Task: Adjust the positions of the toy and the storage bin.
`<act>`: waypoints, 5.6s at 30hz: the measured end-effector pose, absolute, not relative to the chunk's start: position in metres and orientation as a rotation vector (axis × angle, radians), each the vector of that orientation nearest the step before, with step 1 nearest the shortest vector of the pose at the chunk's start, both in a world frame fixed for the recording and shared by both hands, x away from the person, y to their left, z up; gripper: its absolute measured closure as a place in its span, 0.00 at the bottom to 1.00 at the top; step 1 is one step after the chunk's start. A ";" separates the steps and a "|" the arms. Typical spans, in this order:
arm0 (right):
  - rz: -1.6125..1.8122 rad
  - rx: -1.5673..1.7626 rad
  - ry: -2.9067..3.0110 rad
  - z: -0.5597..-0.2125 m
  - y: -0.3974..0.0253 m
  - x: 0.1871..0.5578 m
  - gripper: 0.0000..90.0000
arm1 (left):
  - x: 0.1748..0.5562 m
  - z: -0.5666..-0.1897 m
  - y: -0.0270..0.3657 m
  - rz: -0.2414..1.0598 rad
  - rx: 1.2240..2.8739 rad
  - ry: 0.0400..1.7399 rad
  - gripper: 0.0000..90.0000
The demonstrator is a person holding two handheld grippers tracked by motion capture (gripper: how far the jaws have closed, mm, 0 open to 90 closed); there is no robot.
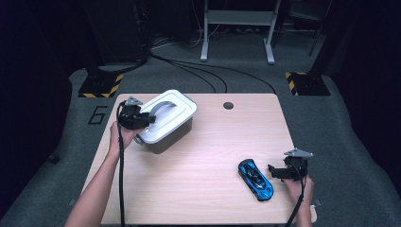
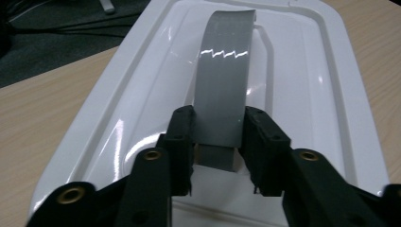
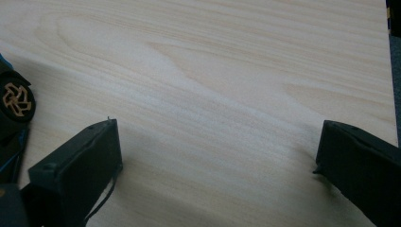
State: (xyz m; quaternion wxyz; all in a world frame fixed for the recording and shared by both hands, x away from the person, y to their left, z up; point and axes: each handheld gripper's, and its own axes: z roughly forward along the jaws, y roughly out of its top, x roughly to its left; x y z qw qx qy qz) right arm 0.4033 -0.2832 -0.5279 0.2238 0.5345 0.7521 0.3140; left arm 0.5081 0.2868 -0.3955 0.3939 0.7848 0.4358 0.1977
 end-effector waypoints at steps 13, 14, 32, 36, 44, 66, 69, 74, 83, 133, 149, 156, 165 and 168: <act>0.867 1.478 2.071 -0.528 -0.283 0.403 0.00 | 0.490 -0.395 0.268 0.453 1.925 1.203 0.74; 0.867 1.478 2.071 -0.528 -0.283 0.403 0.00 | 0.490 -0.395 0.268 0.453 1.925 1.203 0.74; 0.868 1.479 2.070 -0.528 -0.283 0.403 0.01 | 0.480 -0.384 0.297 0.555 1.917 1.191 0.28; 0.867 1.478 2.071 -0.528 -0.283 0.403 0.01 | 0.487 -0.388 0.314 0.542 1.940 1.214 0.27; 0.867 1.479 2.070 -0.528 -0.283 0.403 0.01 | 0.493 -0.399 0.329 0.488 1.958 1.224 0.28; 0.868 1.484 2.066 -0.528 -0.282 0.402 0.01 | 0.476 -0.408 0.311 0.325 1.948 1.163 0.37; 0.868 1.484 2.067 -0.528 -0.282 0.402 0.01 | 0.466 -0.407 0.299 0.337 1.972 1.133 0.37; 0.865 1.480 2.067 -0.528 -0.282 0.402 0.01 | 0.456 -0.406 0.284 0.349 1.997 1.098 0.35; 0.867 1.479 2.066 -0.528 -0.282 0.402 0.01 | 0.445 -0.406 0.264 0.372 2.023 1.052 0.29; 0.872 1.471 2.070 -0.528 -0.283 0.402 0.01 | 0.414 -0.408 0.177 0.298 2.094 0.850 0.20; 0.873 1.471 2.071 -0.528 -0.283 0.402 0.02 | 0.409 -0.422 0.182 0.343 2.094 0.863 0.16; 0.873 1.471 2.071 -0.528 -0.283 0.402 0.02 | 0.407 -0.446 0.207 0.343 2.089 0.937 0.09; 0.874 1.472 2.069 -0.528 -0.282 0.402 0.01 | 0.398 -0.508 0.245 0.333 2.117 1.131 0.03; 0.874 1.475 2.065 -0.528 -0.282 0.402 0.01 | 0.393 -0.517 0.249 0.354 2.127 1.148 0.03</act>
